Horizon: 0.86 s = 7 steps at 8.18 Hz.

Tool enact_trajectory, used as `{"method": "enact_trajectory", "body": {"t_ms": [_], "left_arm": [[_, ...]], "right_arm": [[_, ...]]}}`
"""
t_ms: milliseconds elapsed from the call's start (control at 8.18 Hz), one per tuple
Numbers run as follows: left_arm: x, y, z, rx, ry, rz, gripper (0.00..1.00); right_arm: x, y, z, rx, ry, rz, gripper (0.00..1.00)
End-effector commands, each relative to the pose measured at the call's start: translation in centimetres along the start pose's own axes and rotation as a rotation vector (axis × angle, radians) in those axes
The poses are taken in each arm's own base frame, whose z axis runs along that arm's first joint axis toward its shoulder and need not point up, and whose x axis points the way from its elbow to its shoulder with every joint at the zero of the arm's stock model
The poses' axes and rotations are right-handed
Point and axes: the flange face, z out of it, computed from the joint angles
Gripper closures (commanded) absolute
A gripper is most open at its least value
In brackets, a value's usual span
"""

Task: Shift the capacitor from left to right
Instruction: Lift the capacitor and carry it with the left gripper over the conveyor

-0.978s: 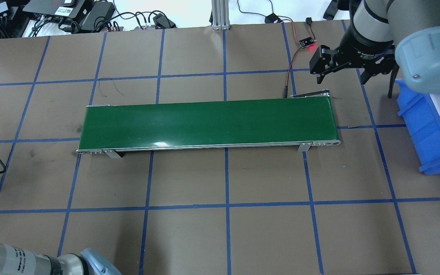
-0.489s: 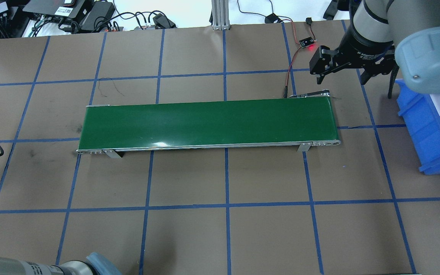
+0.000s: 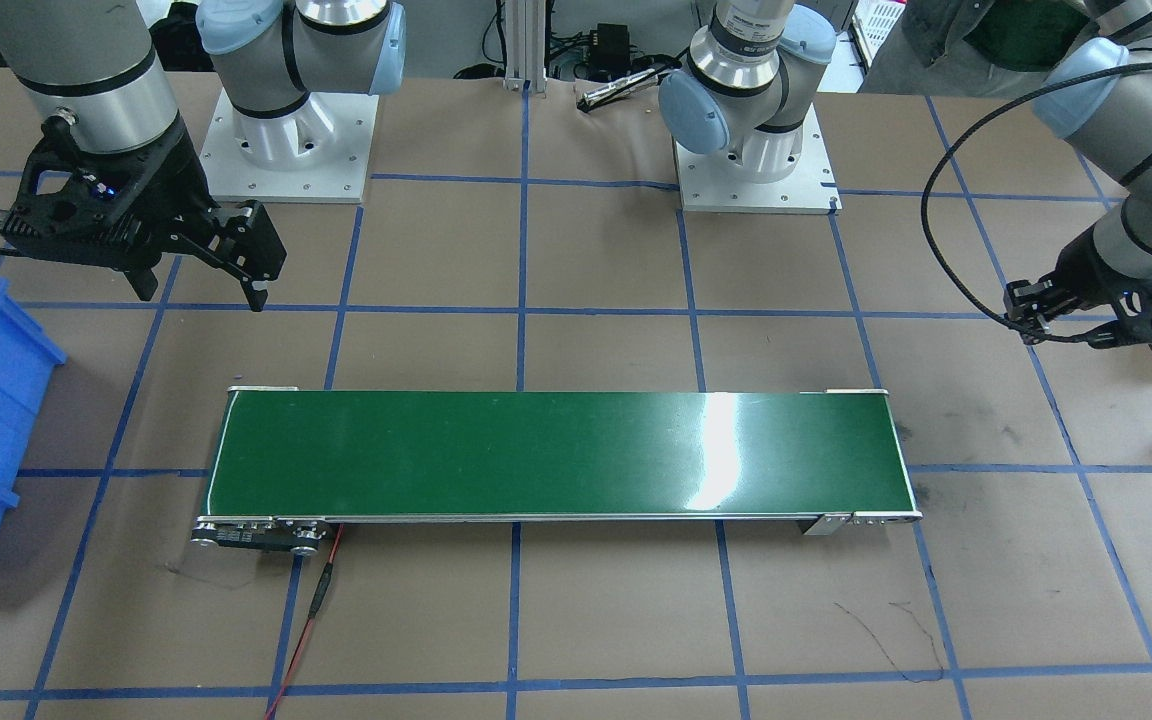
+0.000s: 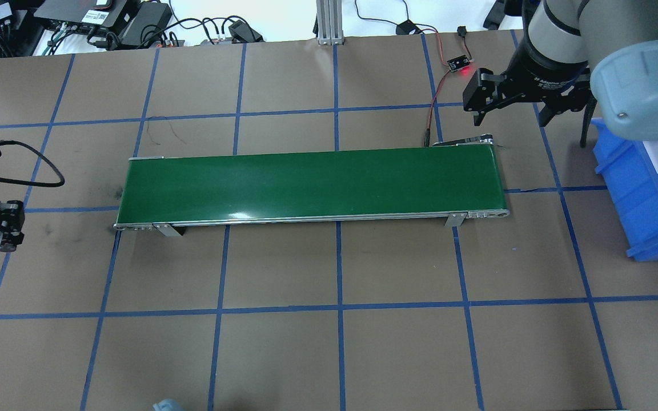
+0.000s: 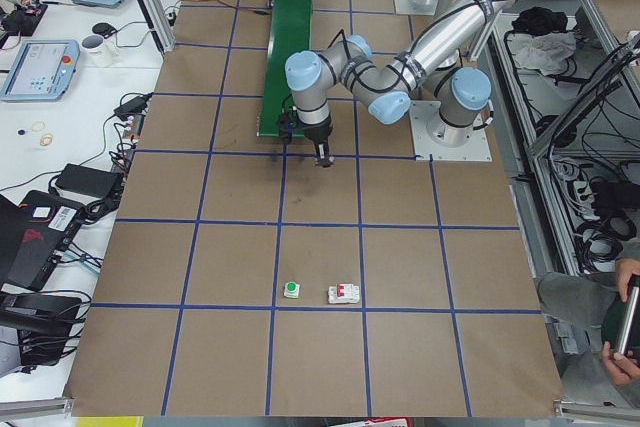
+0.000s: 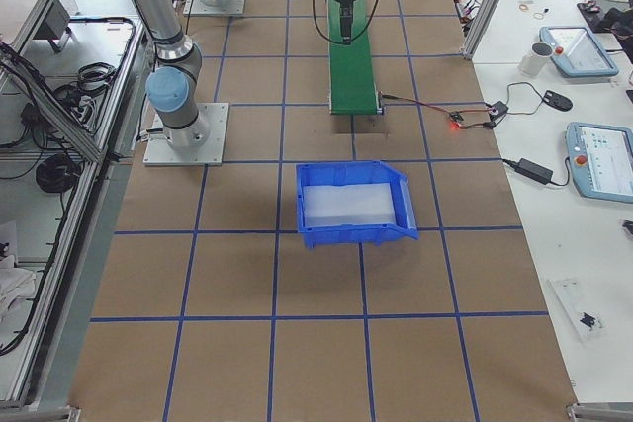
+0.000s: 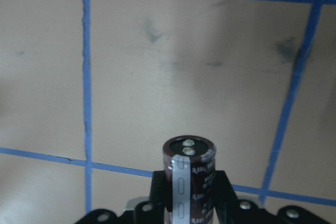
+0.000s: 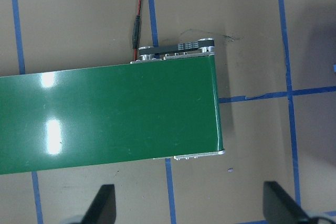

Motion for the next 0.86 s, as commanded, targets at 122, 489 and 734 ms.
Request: {"method": "enact_trajectory", "body": {"t_ms": [122,489,734], "left_arm": [[13.2,-1.7,-3.4,0.036,0.034,-0.124,1.0],[19.1,-2.7,-3.1,0.033,0.066,-0.164,1.0],[21.5,-2.9,-2.9,0.03,0.071,-0.142,1.0]], "right_arm": [[0.0,0.1,-0.1,0.0,0.002,0.0,0.0],[0.0,0.1,-0.1,0.0,0.002,0.0,0.0],[0.0,0.1,-0.1,0.002,0.001,0.0,0.0]]}}
